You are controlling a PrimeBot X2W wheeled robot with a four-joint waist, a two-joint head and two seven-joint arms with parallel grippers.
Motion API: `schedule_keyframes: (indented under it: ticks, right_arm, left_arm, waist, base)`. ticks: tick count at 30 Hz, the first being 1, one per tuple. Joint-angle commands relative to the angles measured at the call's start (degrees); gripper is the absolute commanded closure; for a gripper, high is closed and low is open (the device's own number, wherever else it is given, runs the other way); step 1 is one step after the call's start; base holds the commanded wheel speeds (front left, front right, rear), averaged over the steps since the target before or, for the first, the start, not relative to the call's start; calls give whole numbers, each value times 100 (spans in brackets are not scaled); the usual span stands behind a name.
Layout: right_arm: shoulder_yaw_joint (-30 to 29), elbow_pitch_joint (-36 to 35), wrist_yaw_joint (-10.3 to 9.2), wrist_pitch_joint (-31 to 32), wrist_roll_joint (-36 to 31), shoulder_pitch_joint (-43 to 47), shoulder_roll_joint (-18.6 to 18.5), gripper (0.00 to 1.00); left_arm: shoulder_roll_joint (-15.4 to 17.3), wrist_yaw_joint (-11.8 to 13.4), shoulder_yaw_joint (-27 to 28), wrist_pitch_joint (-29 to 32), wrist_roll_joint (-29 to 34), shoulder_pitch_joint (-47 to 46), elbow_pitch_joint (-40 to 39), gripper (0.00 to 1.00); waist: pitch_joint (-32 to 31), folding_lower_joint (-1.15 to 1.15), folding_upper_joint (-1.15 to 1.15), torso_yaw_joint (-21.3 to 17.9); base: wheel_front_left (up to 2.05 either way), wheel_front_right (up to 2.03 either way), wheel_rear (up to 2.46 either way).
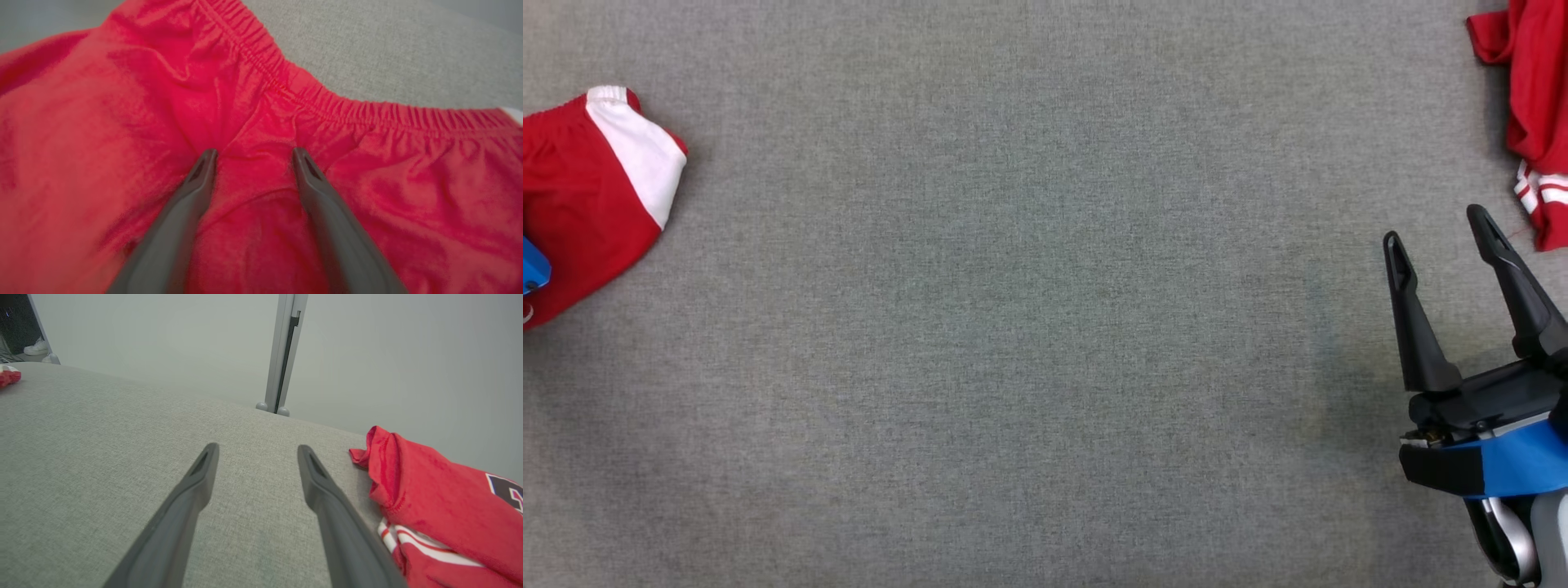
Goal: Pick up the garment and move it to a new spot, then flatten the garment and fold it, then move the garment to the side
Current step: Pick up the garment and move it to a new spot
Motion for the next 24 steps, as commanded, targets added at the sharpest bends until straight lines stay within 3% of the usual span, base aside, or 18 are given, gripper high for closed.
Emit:
schedule_keyframes:
  ticks: [1, 2, 6, 10, 24]
  right_arm:
    - [3, 1, 1, 5, 12, 40, -20, 0]
    - [13, 12, 1, 6, 19, 40, -17, 0]
    - [41, 64, 1, -23, 44, 56, 14, 0]
    - [76, 152, 1, -44, 52, 61, 62, 0]
    - [294, 779, 1, -293, 188, 146, 354, 0]
  left_arm:
    - [-195, -42, -88, 280, -54, 262, 236, 61]
    - [-187, -42, -111, 407, -140, 296, 251, 100]
    - [-97, -43, -259, 834, -427, 425, 184, 100]
    - [32, -44, -437, 659, -586, 476, -141, 100]
    - [540, -29, -1312, -1167, -541, 263, -1499, 100]
  waist:
    - [-31, 1, 2, -26]
    - [-55, 1, 2, -40]
    - [-166, 1, 2, -103]
    - [-318, 1, 2, -145]
    - [-1295, 1, 2, -304]
  base:
    - [0, 0, 0]
    - [0, 0, 0]
    - [0, 0, 0]
    - [0, 0, 0]
    - [0, 0, 0]
